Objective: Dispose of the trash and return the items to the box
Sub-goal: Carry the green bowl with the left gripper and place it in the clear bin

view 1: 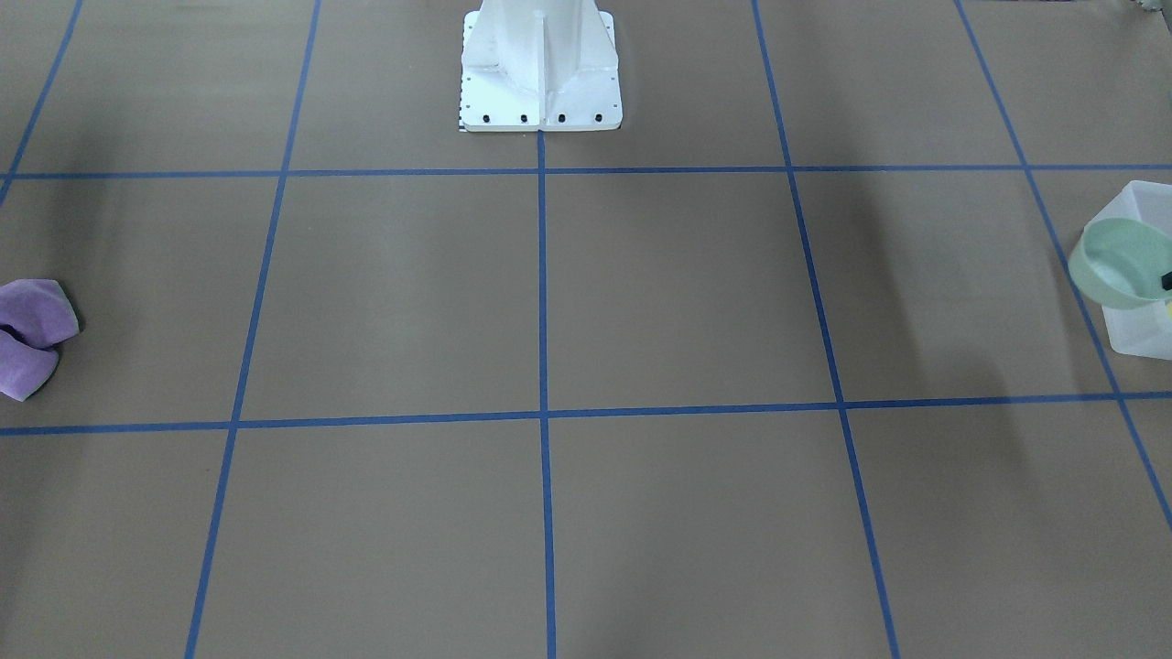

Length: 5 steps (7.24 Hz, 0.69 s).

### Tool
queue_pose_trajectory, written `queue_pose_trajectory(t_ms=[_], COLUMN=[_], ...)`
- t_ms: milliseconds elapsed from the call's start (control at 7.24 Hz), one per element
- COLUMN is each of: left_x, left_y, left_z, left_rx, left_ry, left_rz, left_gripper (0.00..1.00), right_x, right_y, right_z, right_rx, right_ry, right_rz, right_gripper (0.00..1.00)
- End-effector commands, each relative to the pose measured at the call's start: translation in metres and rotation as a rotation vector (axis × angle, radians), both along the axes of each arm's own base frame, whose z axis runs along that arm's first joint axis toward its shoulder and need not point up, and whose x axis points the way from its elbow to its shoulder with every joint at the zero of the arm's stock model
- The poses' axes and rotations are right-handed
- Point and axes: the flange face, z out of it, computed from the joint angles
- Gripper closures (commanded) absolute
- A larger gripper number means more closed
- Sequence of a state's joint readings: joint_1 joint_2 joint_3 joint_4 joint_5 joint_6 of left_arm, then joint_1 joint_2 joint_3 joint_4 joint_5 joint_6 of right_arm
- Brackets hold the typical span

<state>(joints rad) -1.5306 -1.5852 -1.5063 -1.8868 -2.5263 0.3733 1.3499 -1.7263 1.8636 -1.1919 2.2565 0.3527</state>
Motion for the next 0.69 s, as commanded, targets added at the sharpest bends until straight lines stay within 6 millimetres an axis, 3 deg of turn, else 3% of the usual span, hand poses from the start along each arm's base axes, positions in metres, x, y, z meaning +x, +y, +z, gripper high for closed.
queue_pose_trajectory(t_ms=[0, 414, 552], left_x=[-0.066, -0.123, -0.13], left_y=[0.001, -0.008, -0.001], left_z=[0.032, 0.138, 0.164], left_rx=[0.074, 0.197, 0.22], left_ry=[-0.124, -0.128, -0.129], left_rz=[0.086, 0.255, 0.269], left_gripper=[1.0, 1.0, 1.0], right_x=[0.0, 0.0, -0.001], right_y=[0.0, -0.001, -0.001], right_z=[0.0, 0.0, 0.0], right_rx=[0.001, 0.001, 0.002], right_ry=[0.0, 0.0, 0.0], right_rz=[0.0, 0.0, -0.003], right_gripper=[0.0, 0.0, 0.0])
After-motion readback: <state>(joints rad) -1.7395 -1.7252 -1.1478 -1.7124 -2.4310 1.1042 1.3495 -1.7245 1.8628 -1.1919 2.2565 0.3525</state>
